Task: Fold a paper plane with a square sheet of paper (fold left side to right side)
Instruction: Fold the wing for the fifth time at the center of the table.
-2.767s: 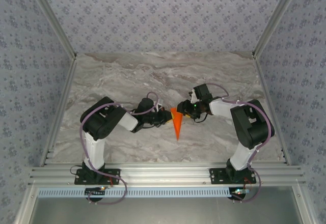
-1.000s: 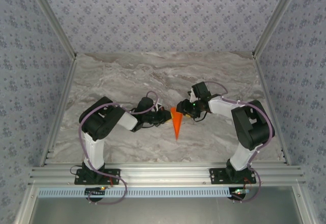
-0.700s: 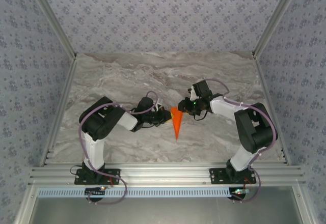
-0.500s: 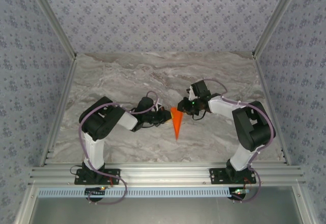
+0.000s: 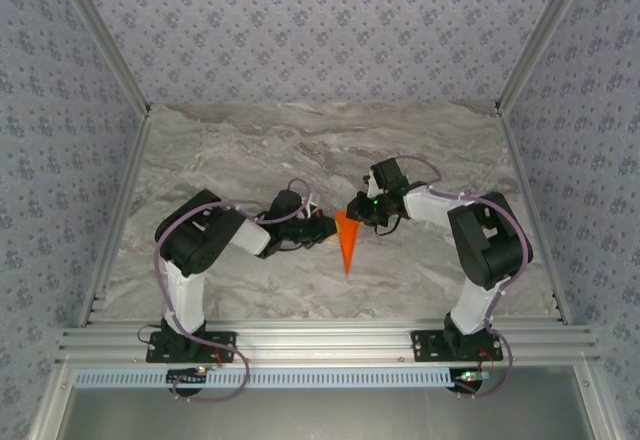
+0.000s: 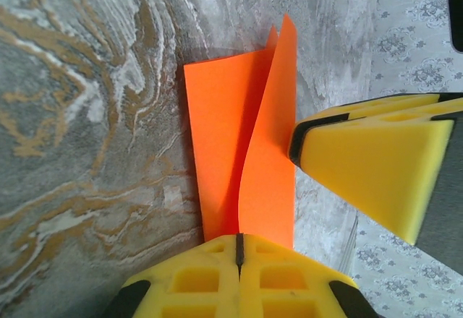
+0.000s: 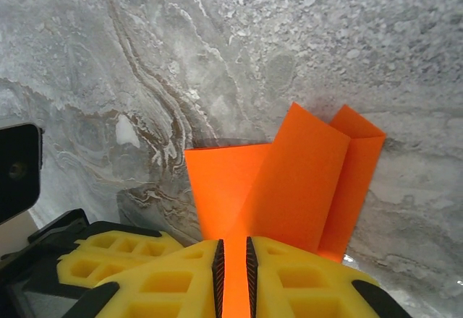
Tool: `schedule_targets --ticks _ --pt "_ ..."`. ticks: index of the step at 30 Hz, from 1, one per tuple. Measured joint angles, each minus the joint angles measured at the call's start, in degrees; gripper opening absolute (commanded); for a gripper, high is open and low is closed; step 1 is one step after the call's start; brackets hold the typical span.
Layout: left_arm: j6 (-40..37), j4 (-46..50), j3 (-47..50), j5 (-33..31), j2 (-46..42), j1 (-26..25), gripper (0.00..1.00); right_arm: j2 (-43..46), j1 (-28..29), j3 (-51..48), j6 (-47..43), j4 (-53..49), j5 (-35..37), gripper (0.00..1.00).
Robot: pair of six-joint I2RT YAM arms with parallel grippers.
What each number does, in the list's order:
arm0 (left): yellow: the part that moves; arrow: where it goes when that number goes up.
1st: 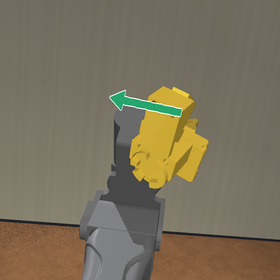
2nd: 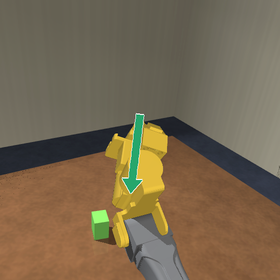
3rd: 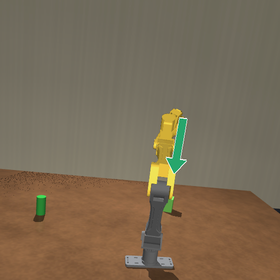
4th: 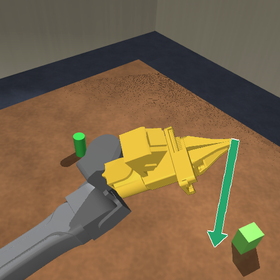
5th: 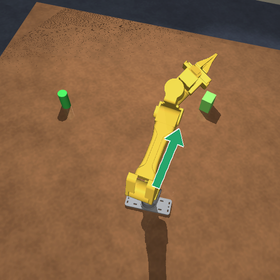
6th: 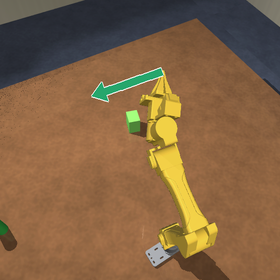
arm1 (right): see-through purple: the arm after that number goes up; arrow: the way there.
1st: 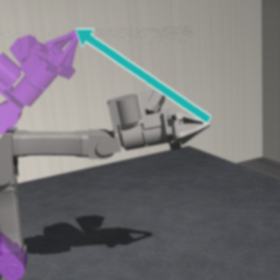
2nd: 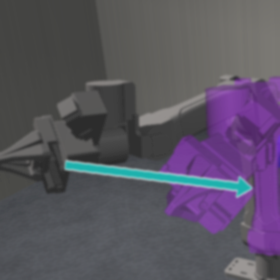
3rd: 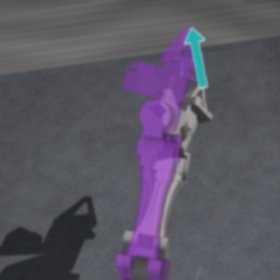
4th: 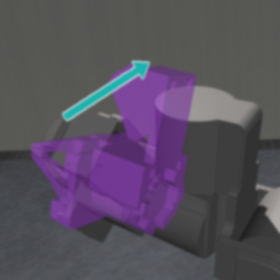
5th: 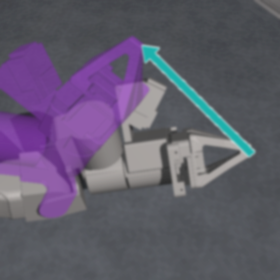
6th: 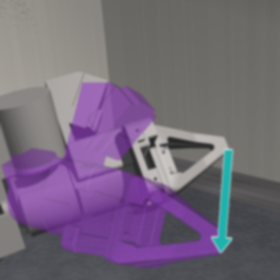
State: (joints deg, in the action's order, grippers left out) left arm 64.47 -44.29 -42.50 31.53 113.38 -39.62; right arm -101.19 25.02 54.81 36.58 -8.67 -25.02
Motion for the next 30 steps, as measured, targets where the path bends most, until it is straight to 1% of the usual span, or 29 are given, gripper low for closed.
schedule_targets --ticks 23,30 --pt "-0.6 0.9 -0.3 0.2 0.0 0.0 0.00 -1.0 0.0 0.0 -1.5 -1.1 1.0 0.17" --pt "-0.6 0.9 -0.4 0.2 0.0 0.0 0.00 -1.3 0.0 0.0 -1.5 -1.9 1.7 0.14"
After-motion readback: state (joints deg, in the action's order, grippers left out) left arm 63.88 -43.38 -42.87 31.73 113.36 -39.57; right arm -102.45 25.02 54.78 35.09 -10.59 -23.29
